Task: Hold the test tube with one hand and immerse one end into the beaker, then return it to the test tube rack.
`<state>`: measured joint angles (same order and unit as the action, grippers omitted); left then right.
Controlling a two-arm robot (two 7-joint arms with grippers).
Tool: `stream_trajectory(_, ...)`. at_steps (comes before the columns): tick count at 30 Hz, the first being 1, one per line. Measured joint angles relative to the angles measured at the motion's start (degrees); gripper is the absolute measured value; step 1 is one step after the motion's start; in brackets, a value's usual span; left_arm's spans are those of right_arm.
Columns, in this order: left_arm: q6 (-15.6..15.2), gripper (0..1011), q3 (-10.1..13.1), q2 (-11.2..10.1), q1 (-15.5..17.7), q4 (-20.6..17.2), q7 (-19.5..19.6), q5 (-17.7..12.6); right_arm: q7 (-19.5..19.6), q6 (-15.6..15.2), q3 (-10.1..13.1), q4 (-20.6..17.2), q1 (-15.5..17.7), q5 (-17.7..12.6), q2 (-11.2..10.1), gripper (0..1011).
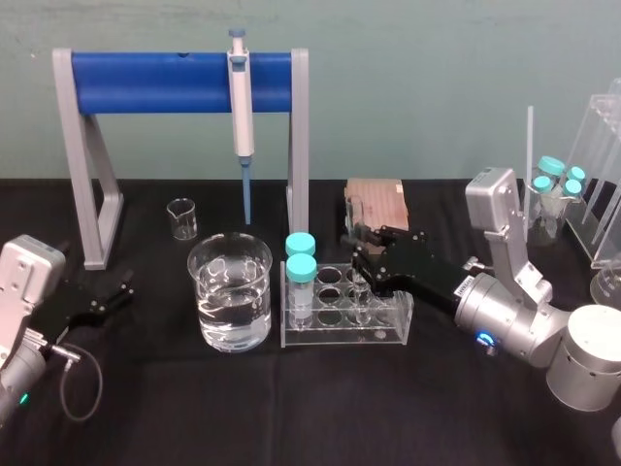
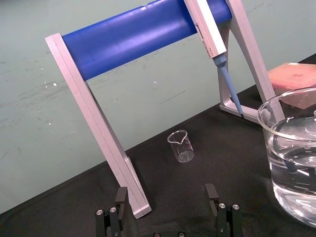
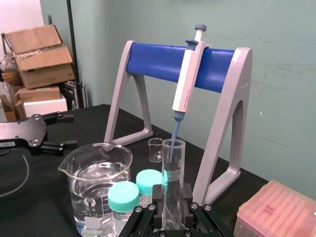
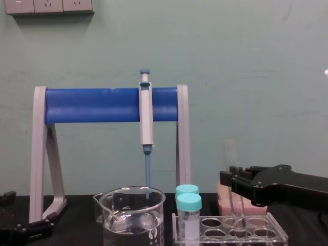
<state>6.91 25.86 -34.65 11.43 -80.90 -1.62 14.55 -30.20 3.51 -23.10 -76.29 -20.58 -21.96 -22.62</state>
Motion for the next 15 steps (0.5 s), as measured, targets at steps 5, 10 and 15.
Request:
stream_trajectory(5, 0.0, 1000, 0.0, 0.0, 0.0, 0.0, 0.0, 0.0, 0.0, 0.3, 0.7, -0.7, 0.8, -1.1, -0.1, 226)
stream_trajectory(10, 0.0, 1000, 0.0, 0.0, 0.0, 0.0, 0.0, 0.0, 0.1, 0.7, 1.3, -1.3, 1.3, -2.0, -0.1, 226)
stream_trajectory(15, 0.0, 1000, 0.0, 0.0, 0.0, 0.0, 0.0, 0.0, 0.2, 1.0, 1.7, -1.8, 1.8, -2.7, -0.2, 226)
